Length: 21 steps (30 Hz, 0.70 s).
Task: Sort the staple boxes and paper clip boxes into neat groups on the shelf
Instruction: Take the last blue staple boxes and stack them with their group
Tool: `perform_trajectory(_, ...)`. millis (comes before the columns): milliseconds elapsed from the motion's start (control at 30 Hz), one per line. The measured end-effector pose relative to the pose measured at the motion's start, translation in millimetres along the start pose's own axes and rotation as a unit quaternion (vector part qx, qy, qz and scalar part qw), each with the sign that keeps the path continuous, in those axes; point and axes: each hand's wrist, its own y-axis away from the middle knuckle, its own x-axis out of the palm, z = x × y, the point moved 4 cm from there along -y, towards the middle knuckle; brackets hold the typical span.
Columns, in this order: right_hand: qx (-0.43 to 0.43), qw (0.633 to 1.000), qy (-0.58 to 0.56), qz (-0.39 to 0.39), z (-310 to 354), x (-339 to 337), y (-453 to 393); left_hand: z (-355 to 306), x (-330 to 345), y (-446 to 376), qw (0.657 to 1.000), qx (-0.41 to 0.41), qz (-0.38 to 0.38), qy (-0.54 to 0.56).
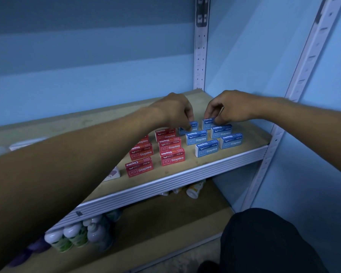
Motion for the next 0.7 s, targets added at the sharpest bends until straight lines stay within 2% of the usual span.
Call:
perform_trajectory(233, -0.004, 1.000, 0.011, 0.017, 5.9, -10.0, 9.7, -6.5, -20.9, 16.8, 0.998, 0.015, -0.054, 0.023)
perform_trajectory(333, -0.010, 1.000, 0.022, -0.010, 14.1, -24.1, 22.7, -13.9, -34.5, 31.3, 0.995, 0.018, -0.086, 0.048)
perform_trajectory(467, -0.016, 0.999, -0.021, -0.042, 25.0, -38.3, 48.8, -24.2, -40.0, 52.4, 0.987, 0.024, -0.120, 0.101)
perform_trajectory(700, 0.019, 0.997, -0.040, -0.055, 20.5, -29.7, 96.2, -45.8, -21.7, 77.9, 0.984, 0.053, -0.123, 0.115)
